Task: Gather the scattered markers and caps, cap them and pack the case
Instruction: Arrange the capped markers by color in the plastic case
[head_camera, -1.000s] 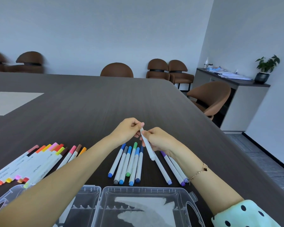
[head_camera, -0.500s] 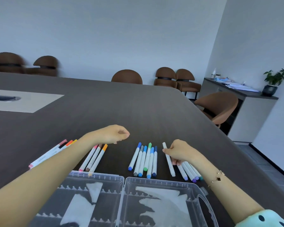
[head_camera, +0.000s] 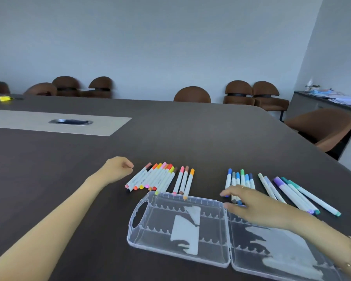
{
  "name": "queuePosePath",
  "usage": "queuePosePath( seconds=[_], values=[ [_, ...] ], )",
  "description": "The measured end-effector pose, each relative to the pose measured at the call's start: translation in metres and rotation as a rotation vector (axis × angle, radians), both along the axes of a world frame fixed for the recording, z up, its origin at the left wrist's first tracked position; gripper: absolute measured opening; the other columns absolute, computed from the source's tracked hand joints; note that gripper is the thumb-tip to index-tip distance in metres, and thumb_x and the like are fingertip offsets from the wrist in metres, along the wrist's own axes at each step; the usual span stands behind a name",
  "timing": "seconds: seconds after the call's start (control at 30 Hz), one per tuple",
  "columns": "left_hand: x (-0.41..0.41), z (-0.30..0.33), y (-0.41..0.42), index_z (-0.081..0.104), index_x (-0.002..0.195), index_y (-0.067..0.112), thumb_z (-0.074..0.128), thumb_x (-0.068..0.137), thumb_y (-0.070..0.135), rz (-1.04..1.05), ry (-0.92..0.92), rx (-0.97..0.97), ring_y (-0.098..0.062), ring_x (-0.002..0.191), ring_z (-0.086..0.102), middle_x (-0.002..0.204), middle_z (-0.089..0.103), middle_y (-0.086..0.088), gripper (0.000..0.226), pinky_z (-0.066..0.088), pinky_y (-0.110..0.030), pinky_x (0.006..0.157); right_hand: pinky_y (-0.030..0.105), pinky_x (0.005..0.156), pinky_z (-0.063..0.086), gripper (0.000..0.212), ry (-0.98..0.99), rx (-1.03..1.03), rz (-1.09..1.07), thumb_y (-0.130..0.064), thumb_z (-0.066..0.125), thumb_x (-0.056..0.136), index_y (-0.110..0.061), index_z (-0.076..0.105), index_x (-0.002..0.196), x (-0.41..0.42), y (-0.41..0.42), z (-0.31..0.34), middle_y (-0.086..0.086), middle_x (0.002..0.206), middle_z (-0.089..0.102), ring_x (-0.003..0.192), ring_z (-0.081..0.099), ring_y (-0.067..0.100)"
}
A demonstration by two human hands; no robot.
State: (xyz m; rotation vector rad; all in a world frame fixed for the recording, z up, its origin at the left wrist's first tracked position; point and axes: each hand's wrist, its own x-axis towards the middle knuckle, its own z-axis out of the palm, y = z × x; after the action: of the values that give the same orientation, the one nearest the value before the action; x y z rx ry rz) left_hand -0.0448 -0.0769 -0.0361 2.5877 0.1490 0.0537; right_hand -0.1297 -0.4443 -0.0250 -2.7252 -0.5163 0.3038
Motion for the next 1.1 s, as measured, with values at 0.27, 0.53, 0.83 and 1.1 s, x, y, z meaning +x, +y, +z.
queuePosePath(
  seconds=[0.27, 0.53, 0.83, 1.1],
  values=[
    [-0.002, -0.016, 0.005, 0.067, 0.090, 0.010, 0.056, 0.090, 0.024, 0.020, 0.041, -0.050, -0.016, 0.080, 0.054, 0.090, 0.063, 0.001, 0.018, 0.047, -0.026, 0.074, 0.023, 0.106, 0.035, 0.044, -0.033, -0.039, 0.086, -0.046, 0.043, 0.096, -0.036, 0.032, 0.138, 0.002, 0.037, -0.030, -0.013, 0.144, 0.036, 0.123, 0.038, 0.003],
    [0.004, -0.021, -0.003, 0.070, 0.091, 0.000, 0.058, 0.088, 0.018, 0.041, 0.095, -0.029, -0.017, 0.068, 0.056, 0.093, 0.071, -0.016, 0.022, 0.048, -0.019, 0.059, 0.016, 0.096, 0.038, 0.051, -0.051, -0.051, 0.113, -0.039, 0.047, 0.097, -0.038, 0.025, 0.143, 0.001, 0.036, -0.033, -0.012, 0.144, 0.036, 0.100, 0.044, -0.003],
    [0.005, -0.021, -0.010, 0.065, 0.088, 0.011, 0.057, 0.092, 0.022, 0.033, 0.095, -0.059, -0.013, 0.069, 0.057, 0.087, 0.064, -0.005, 0.014, 0.047, -0.018, 0.058, 0.015, 0.104, 0.033, 0.050, -0.066, -0.005, 0.190, -0.038, 0.051, 0.096, -0.046, 0.029, 0.140, 0.001, 0.032, -0.039, -0.022, 0.148, 0.031, 0.127, 0.039, -0.002],
    [0.003, -0.022, -0.008, 0.067, 0.093, 0.009, 0.056, 0.092, 0.023, 0.023, 0.099, -0.048, -0.017, 0.074, 0.062, 0.091, 0.068, -0.006, 0.017, 0.053, -0.024, 0.067, 0.019, 0.109, 0.030, 0.050, -0.027, -0.014, 0.218, -0.046, 0.047, 0.095, -0.039, 0.030, 0.142, 0.004, 0.035, -0.028, -0.019, 0.148, 0.030, 0.130, 0.034, -0.002]
  ],
)
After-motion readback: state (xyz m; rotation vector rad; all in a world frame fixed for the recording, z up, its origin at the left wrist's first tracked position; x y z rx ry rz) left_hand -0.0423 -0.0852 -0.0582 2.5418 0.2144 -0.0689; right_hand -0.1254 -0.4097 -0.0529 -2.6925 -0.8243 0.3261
